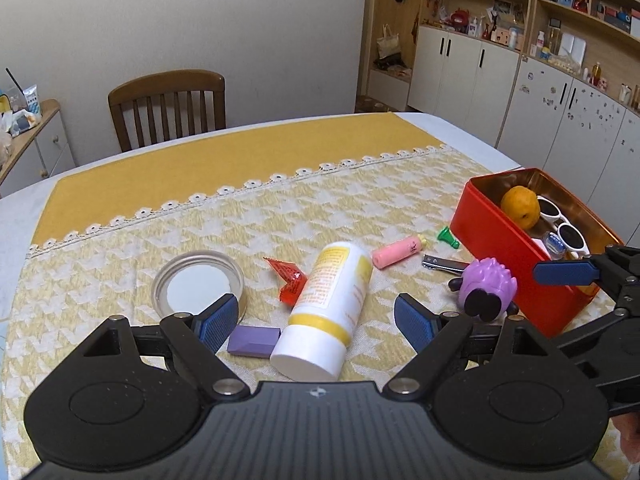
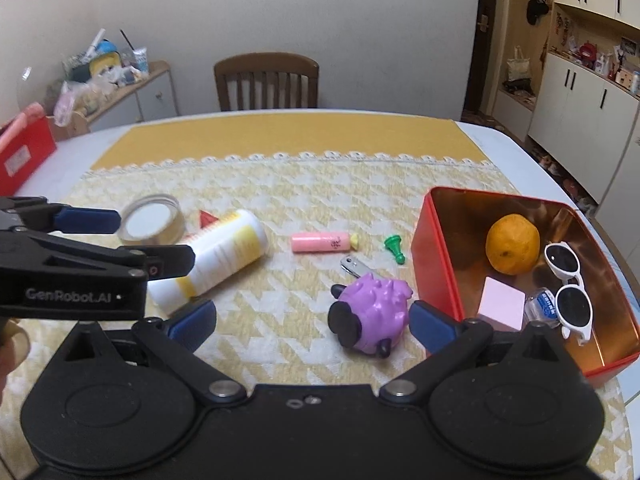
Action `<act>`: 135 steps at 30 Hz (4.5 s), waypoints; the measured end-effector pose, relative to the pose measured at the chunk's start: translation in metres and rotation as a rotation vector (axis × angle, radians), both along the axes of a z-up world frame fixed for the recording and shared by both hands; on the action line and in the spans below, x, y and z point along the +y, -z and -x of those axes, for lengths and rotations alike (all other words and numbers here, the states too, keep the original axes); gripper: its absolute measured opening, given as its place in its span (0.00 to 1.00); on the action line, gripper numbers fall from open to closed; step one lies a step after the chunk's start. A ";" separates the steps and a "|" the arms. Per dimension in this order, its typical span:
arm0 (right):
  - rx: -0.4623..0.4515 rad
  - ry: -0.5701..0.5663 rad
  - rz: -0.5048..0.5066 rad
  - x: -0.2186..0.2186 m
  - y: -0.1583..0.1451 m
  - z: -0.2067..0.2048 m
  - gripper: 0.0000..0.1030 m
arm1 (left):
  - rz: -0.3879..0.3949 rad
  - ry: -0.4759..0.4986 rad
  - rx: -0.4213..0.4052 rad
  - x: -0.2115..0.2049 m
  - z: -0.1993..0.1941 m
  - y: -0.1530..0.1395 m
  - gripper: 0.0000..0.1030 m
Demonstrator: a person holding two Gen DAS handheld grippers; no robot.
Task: Organize rigid objects
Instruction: 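Move the left tool to the white bottle while the right tool moves to the purple toy, then grasp the white bottle with the left tool while the right tool grasps the purple spiky toy, then carry the white bottle in the left tool while the right tool carries the purple toy into the red box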
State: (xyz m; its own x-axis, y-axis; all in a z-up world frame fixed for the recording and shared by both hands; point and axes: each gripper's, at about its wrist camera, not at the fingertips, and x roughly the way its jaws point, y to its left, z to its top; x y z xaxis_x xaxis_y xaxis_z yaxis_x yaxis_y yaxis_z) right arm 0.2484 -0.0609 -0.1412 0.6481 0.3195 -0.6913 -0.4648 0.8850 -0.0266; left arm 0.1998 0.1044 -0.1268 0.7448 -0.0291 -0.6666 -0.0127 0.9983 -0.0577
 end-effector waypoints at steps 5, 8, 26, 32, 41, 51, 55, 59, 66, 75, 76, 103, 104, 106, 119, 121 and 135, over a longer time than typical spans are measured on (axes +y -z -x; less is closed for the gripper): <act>-0.010 0.024 0.050 0.007 0.013 -0.006 0.97 | 0.006 0.007 0.023 0.003 -0.009 0.009 0.83; -0.014 0.029 0.075 0.010 0.019 -0.010 0.96 | 0.013 0.004 0.046 0.006 -0.015 0.016 0.83; -0.044 0.032 0.199 0.023 0.038 -0.030 0.81 | 0.014 0.042 0.099 -0.003 -0.032 0.034 0.62; -0.054 0.030 0.224 0.023 0.038 -0.032 0.70 | -0.013 0.041 0.110 -0.007 -0.035 0.037 0.52; -0.063 0.005 0.247 0.023 0.037 -0.032 0.60 | -0.067 0.054 0.104 -0.016 -0.033 0.035 0.43; -0.061 -0.027 0.217 0.017 0.019 -0.018 0.60 | -0.086 0.029 0.095 -0.022 -0.021 0.024 0.42; -0.058 -0.029 0.188 0.010 0.006 -0.012 0.60 | -0.059 0.020 0.084 -0.023 -0.013 0.013 0.42; -0.058 -0.027 0.153 0.000 -0.009 -0.005 0.60 | -0.048 0.019 0.068 -0.027 -0.003 0.002 0.42; -0.045 -0.015 0.094 -0.020 -0.033 0.004 0.60 | -0.002 0.011 0.034 -0.036 0.010 -0.022 0.42; -0.054 -0.012 0.045 -0.051 -0.063 0.014 0.60 | 0.040 0.045 -0.018 -0.061 0.024 -0.058 0.42; -0.054 -0.010 0.040 -0.055 -0.065 0.015 0.60 | 0.043 0.052 -0.024 -0.065 0.025 -0.061 0.42; -0.085 0.025 0.028 -0.179 -0.076 -0.020 0.60 | 0.030 0.106 -0.017 -0.185 -0.028 -0.076 0.42; -0.085 0.026 0.032 -0.182 -0.074 -0.022 0.61 | 0.031 0.106 -0.011 -0.189 -0.030 -0.074 0.42; -0.082 0.026 0.034 -0.190 -0.072 -0.028 0.60 | 0.024 0.102 0.000 -0.196 -0.037 -0.070 0.42; -0.011 -0.087 0.074 -0.196 -0.045 -0.068 0.60 | -0.001 -0.003 0.099 -0.214 -0.088 -0.032 0.42; -0.002 -0.106 0.085 -0.193 -0.041 -0.072 0.60 | -0.002 -0.010 0.107 -0.215 -0.093 -0.029 0.42; 0.045 -0.191 0.129 -0.185 -0.020 -0.093 0.60 | 0.028 -0.057 0.201 -0.219 -0.121 -0.006 0.42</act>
